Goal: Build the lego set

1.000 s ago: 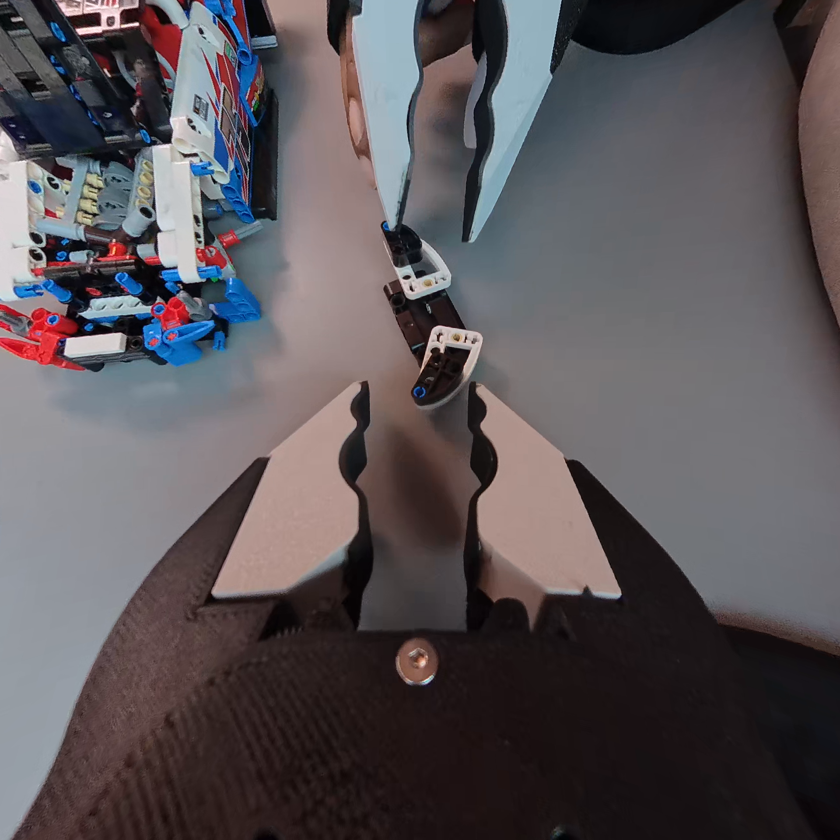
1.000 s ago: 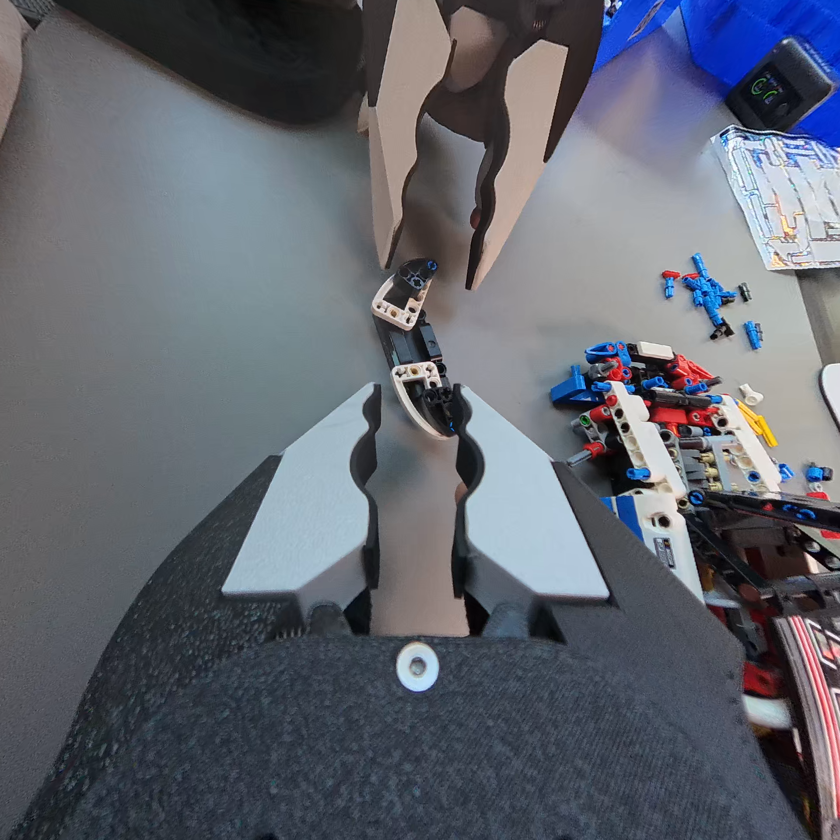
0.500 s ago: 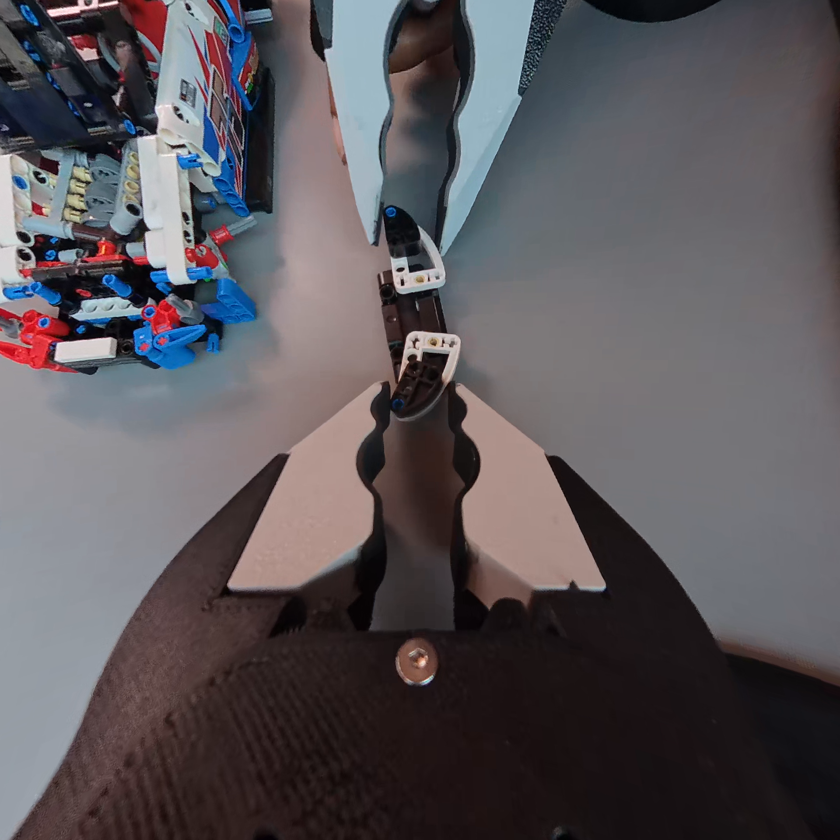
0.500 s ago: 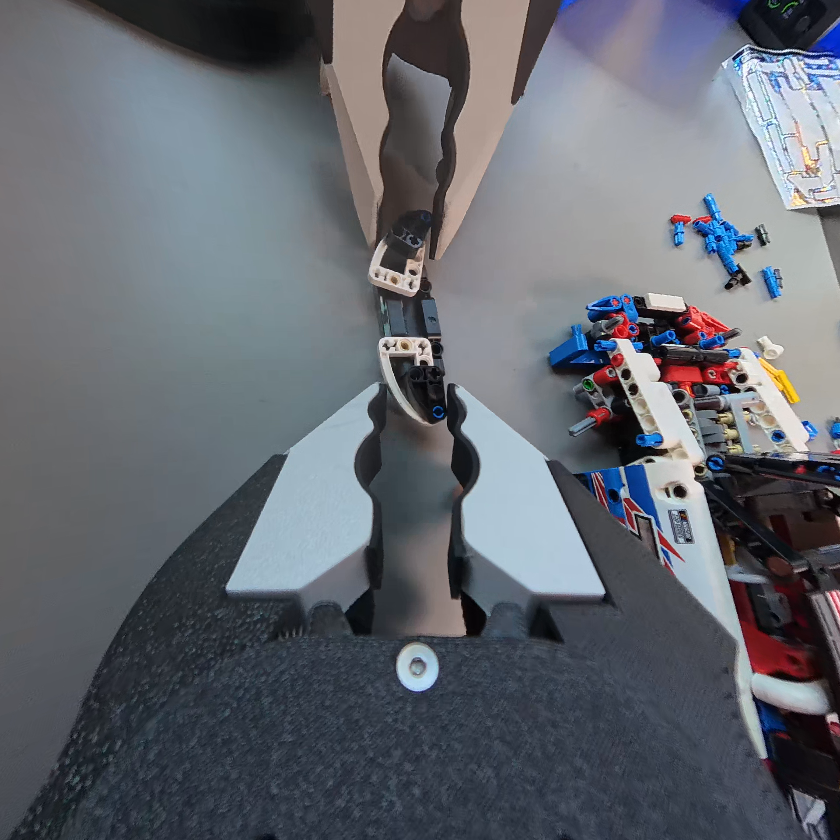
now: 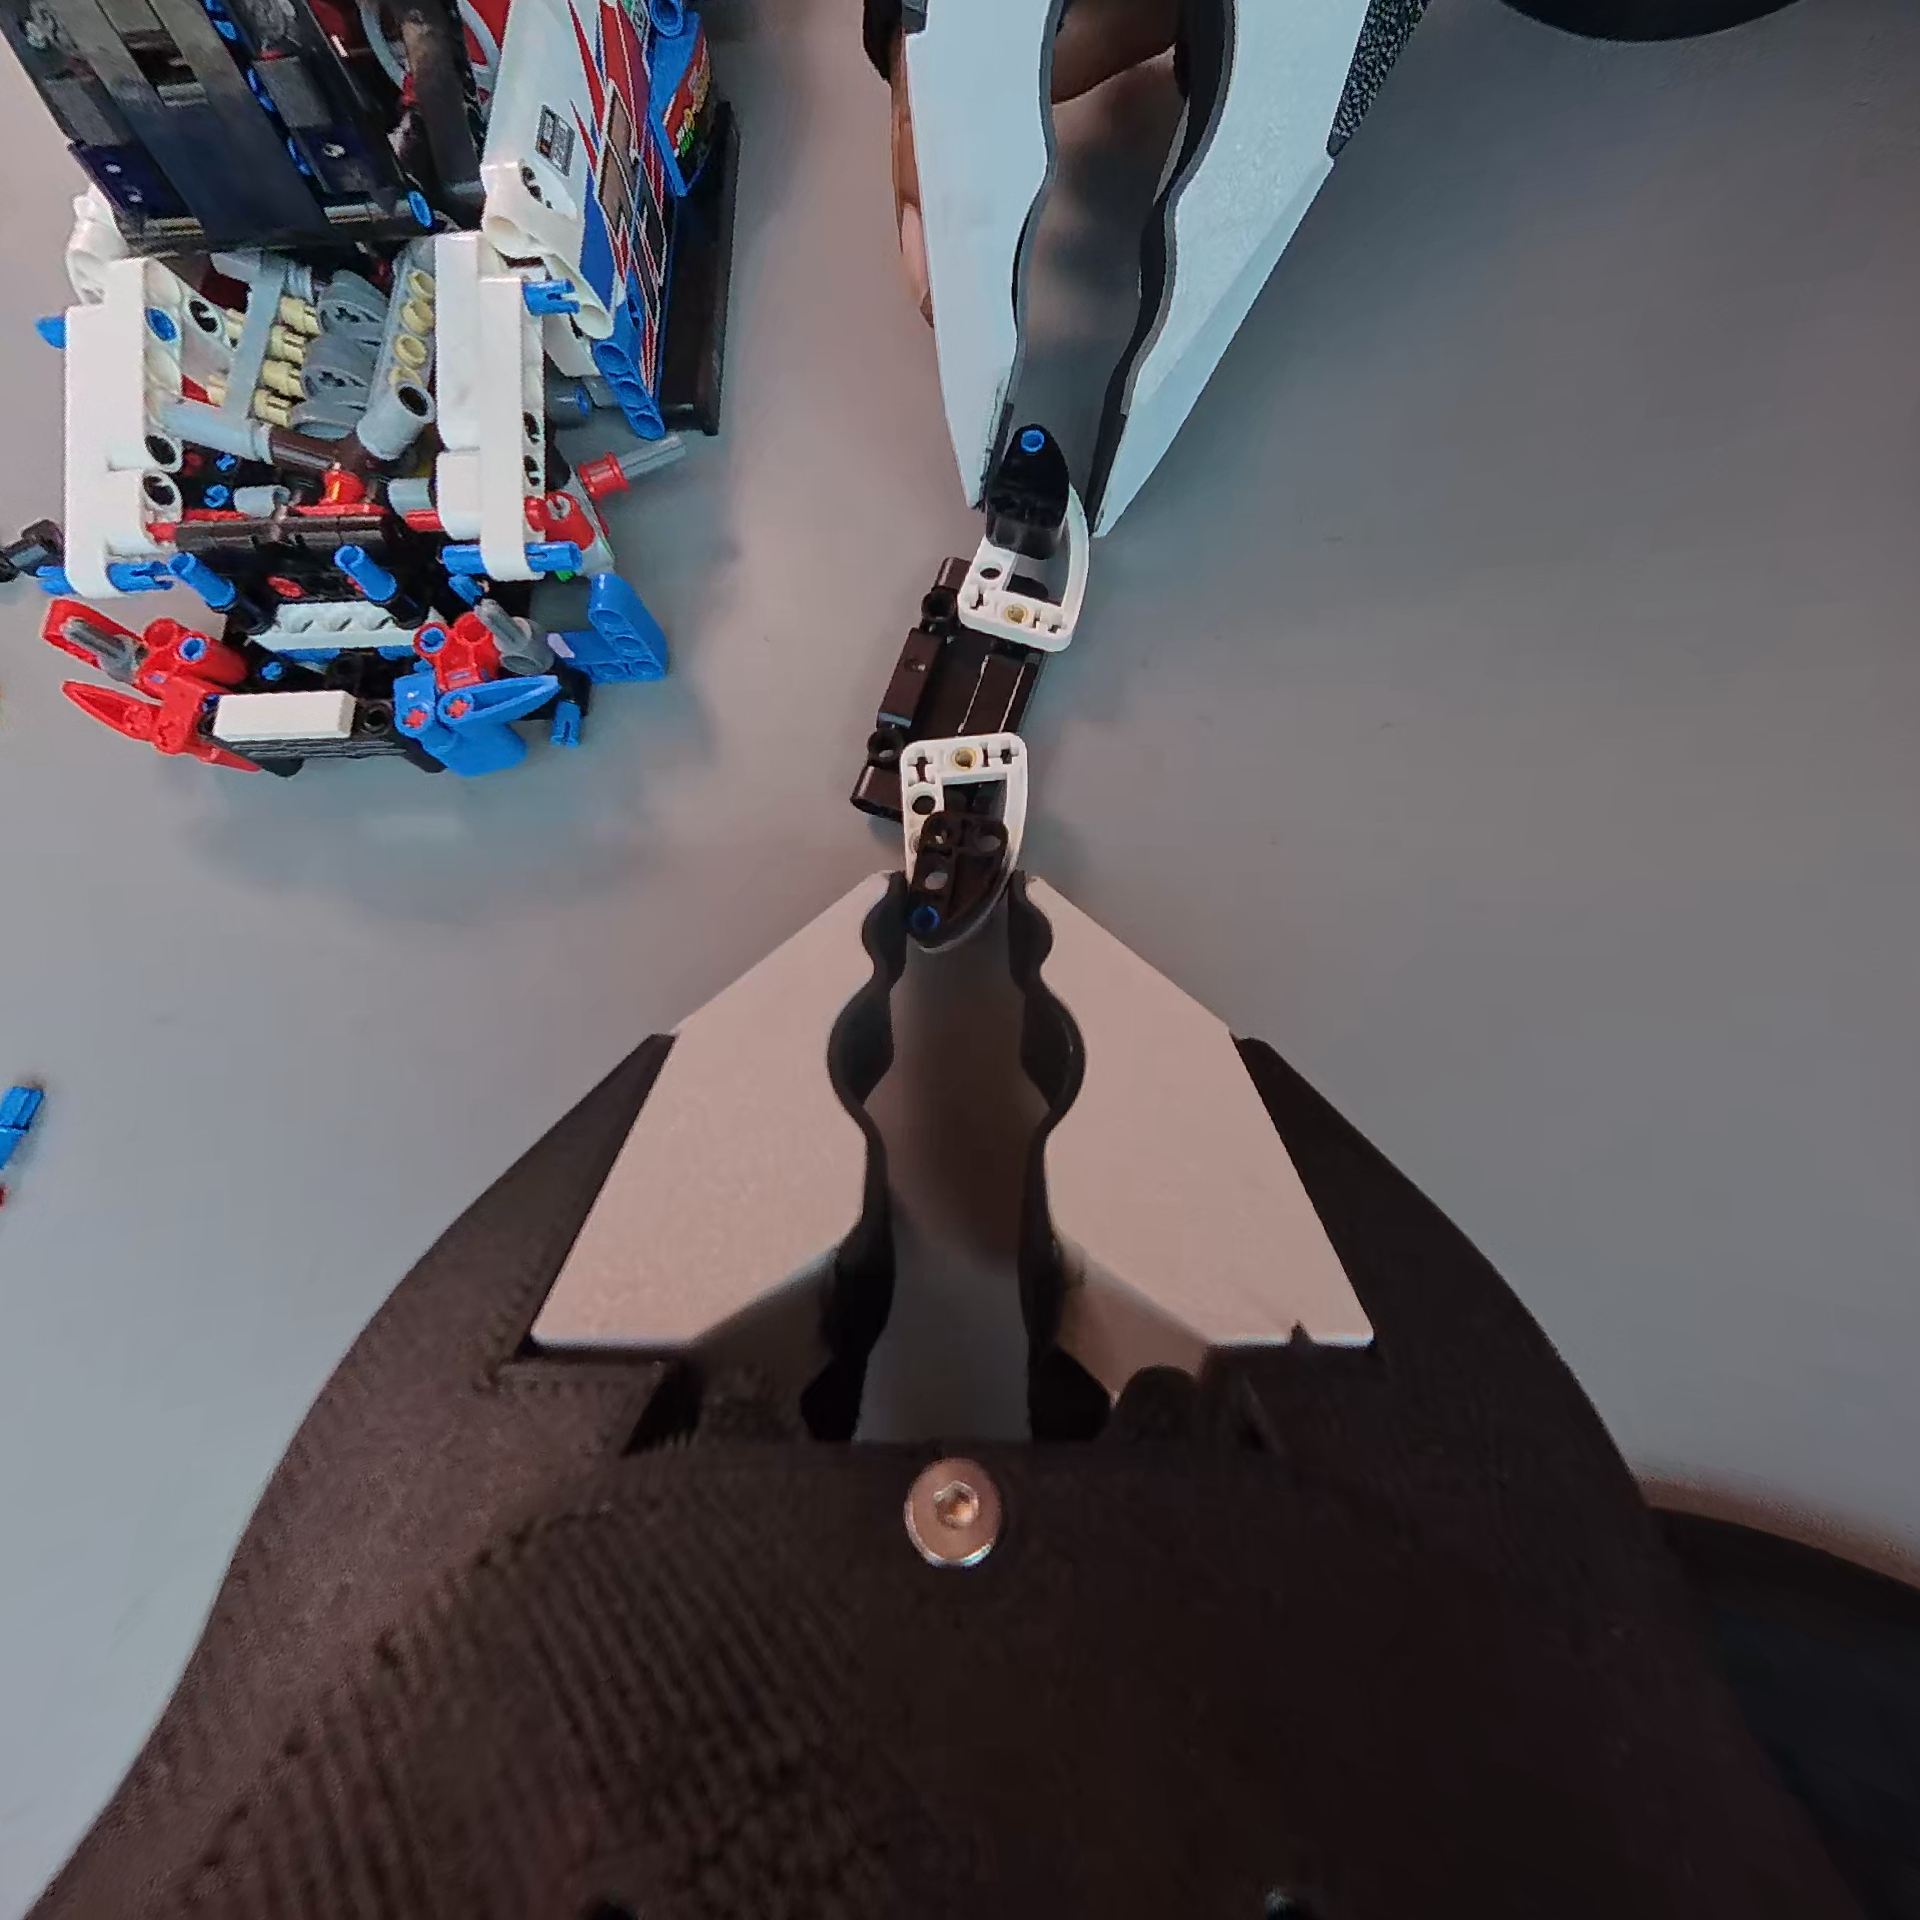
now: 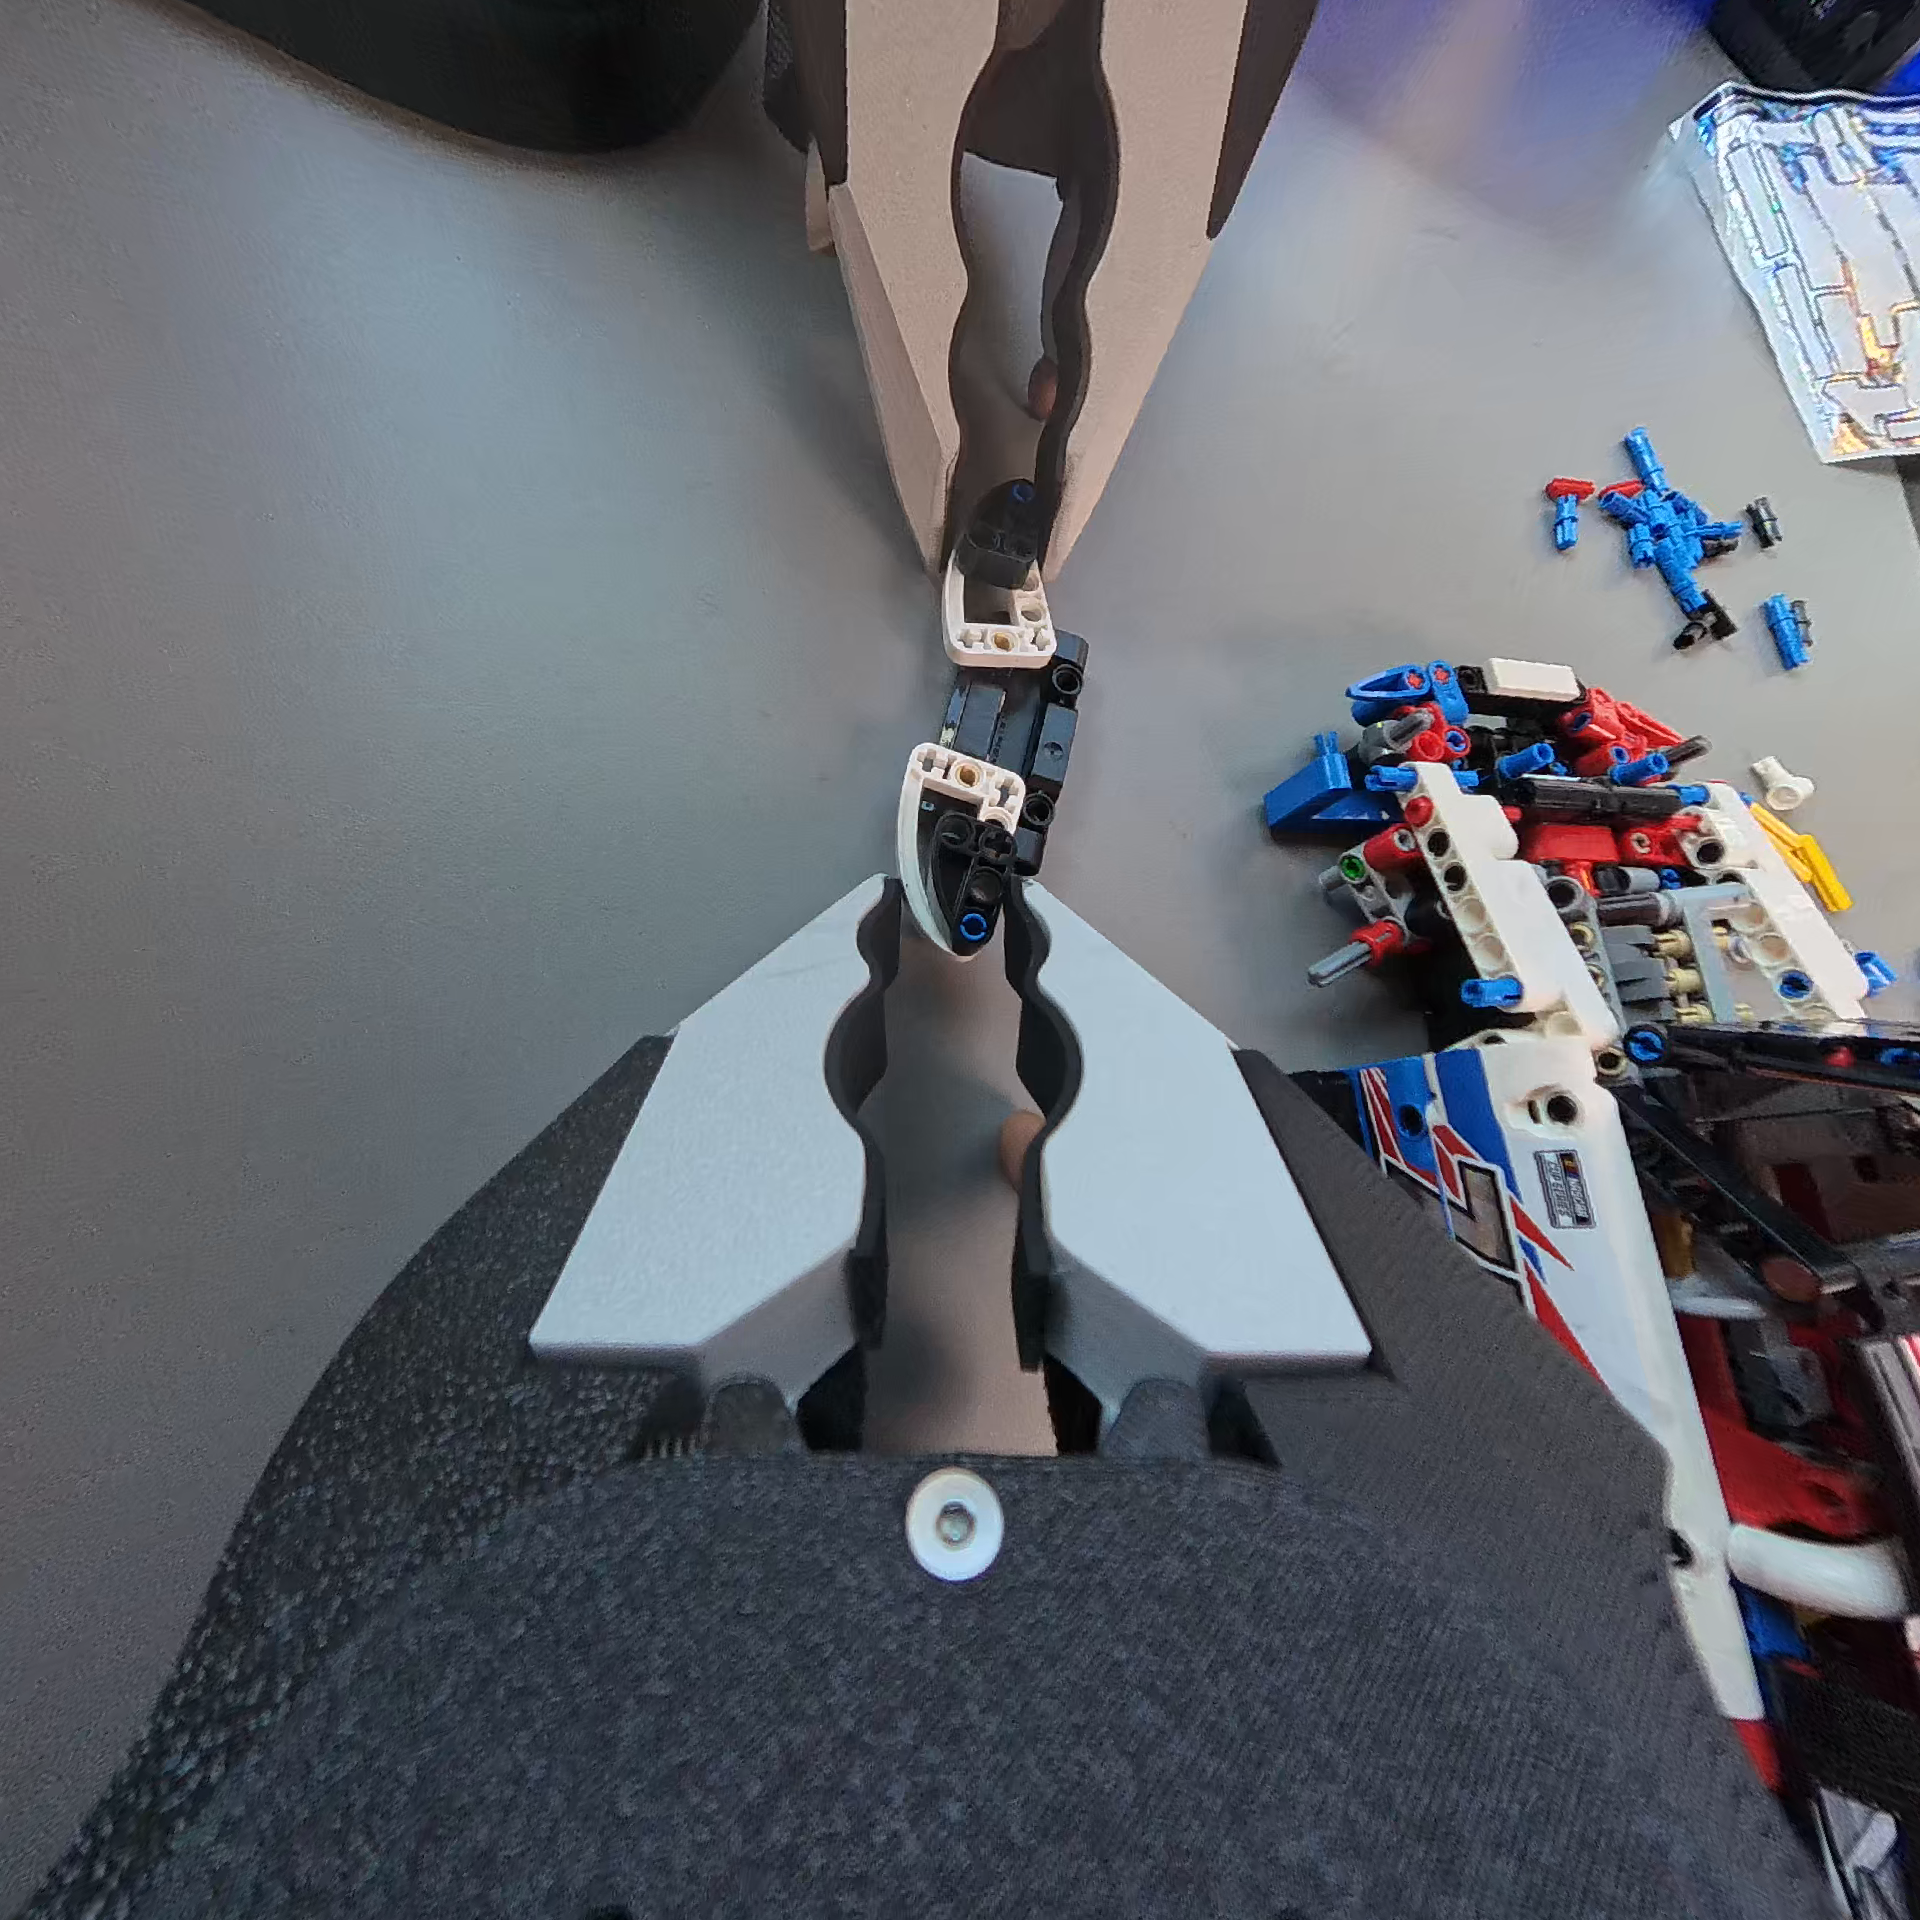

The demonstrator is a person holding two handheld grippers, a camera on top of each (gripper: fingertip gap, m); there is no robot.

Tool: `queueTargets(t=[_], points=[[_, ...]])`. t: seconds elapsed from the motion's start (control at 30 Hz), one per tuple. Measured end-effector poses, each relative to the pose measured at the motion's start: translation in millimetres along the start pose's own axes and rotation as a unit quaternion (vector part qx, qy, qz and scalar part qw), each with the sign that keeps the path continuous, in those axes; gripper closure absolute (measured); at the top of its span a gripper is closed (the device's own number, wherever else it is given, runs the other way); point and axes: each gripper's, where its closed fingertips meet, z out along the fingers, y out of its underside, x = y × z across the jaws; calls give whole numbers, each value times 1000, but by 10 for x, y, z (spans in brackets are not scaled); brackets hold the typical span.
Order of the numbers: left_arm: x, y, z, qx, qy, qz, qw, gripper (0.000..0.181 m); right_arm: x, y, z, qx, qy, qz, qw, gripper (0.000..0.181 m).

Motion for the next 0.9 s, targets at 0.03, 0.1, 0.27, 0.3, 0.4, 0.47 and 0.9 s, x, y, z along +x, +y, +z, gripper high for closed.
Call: queueTargets(t=[0.03,0.1,0.27,0.3,0.4,0.47,0.9], points=[[8,1,-1,1,2,1,1000,165,0,2,-2,0,0,0,1000,165],[21,1,-4,2,6,3,1000,165,0,7,-5,0,-1,2,1000,165],[31,3,-8,2,10,4,1000,165,3,13,-10,0,-2,3,1000,165],[34,4,-9,2,10,5,1000,165,5,15,-13,0,-2,3,1000,165],[45,3,-11,3,13,7,1000,165,7,23,-21,0,-3,4,1000,165],[50,4,-11,4,14,8,1000,165,8,27,-25,-1,-4,5,1000,166],[100,3,-16,7,26,17,999,166,2,63,-71,-1,-16,12,1000,169]])
